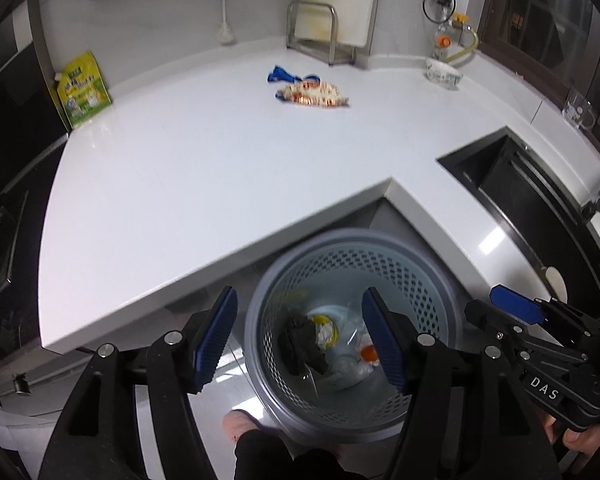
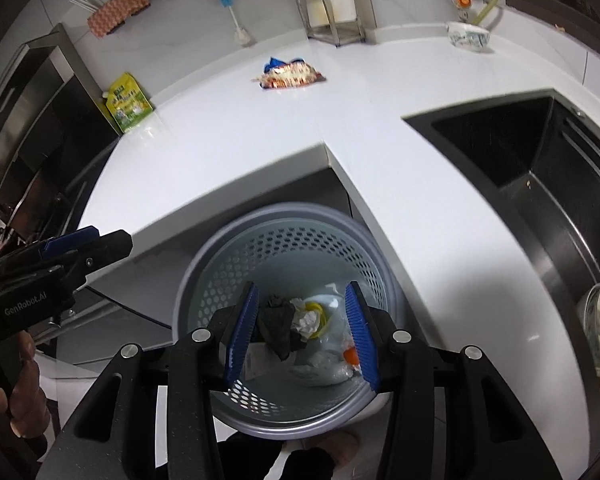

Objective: Collect trash
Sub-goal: 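Open both tools to drop the cloth and peel into the bin, then move both open tools over the counter toward the snack bag and blue ribbon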

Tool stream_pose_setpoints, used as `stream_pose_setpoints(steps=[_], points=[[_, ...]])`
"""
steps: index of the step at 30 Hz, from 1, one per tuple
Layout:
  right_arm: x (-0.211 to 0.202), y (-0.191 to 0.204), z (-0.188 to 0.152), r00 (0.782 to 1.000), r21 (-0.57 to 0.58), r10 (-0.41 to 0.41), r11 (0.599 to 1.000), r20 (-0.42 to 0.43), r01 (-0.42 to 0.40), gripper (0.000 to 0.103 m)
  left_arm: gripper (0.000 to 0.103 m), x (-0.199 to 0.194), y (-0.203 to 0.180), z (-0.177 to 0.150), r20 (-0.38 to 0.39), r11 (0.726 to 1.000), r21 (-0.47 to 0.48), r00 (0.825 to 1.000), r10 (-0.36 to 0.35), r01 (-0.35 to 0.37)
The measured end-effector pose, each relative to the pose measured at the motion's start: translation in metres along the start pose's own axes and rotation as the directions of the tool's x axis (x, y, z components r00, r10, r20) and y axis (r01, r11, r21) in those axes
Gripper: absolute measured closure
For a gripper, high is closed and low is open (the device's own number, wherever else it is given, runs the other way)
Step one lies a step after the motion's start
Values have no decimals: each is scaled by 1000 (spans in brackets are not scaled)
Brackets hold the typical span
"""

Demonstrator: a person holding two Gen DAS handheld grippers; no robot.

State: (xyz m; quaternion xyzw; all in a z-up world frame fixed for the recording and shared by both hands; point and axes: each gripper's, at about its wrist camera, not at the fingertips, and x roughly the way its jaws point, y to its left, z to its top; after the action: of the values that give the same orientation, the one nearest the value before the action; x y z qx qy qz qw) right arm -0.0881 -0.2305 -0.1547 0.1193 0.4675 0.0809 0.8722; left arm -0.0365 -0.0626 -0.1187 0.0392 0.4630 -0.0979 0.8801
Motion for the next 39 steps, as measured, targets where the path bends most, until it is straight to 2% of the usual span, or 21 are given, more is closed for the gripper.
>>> stream_pose_setpoints(steps=[5,8,10,18,24,29,32,35,39], points=[[-13,7,15,999,-32,15,999,37,-13,58,36,-14,3,16,32,1000,-14,999,1,-1],[-21,8,25,998,-47,19,999,65,-16,55,31,-23,6,25,54,1000,-23,999,8,-6],[-27,9,32,996,-53,17,998,85,-13,52,24,-29,9,32,75,999,-27,997,22,-20],[-21,16,66,993,-65,13,998,119,-5,46,13,-40,37,64,131,997,-70,990,46,-37],[-4,27,102,989,-54,-7,998,150,15,46,13,-27,65,102,155,998,-61,987,41,-32],[8,38,137,980,-26,-33,999,196,39,46,13,-9,87,149,190,1000,3,982,14,-15],[27,42,159,976,5,-93,996,198,93,44,13,9,98,179,204,999,48,979,-12,2],[44,41,174,973,70,-120,992,195,108,44,13,30,106,201,195,996,87,980,-44,28],[63,43,188,969,101,-161,985,190,143,44,13,61,114,225,162,989,129,983,-88,67]])
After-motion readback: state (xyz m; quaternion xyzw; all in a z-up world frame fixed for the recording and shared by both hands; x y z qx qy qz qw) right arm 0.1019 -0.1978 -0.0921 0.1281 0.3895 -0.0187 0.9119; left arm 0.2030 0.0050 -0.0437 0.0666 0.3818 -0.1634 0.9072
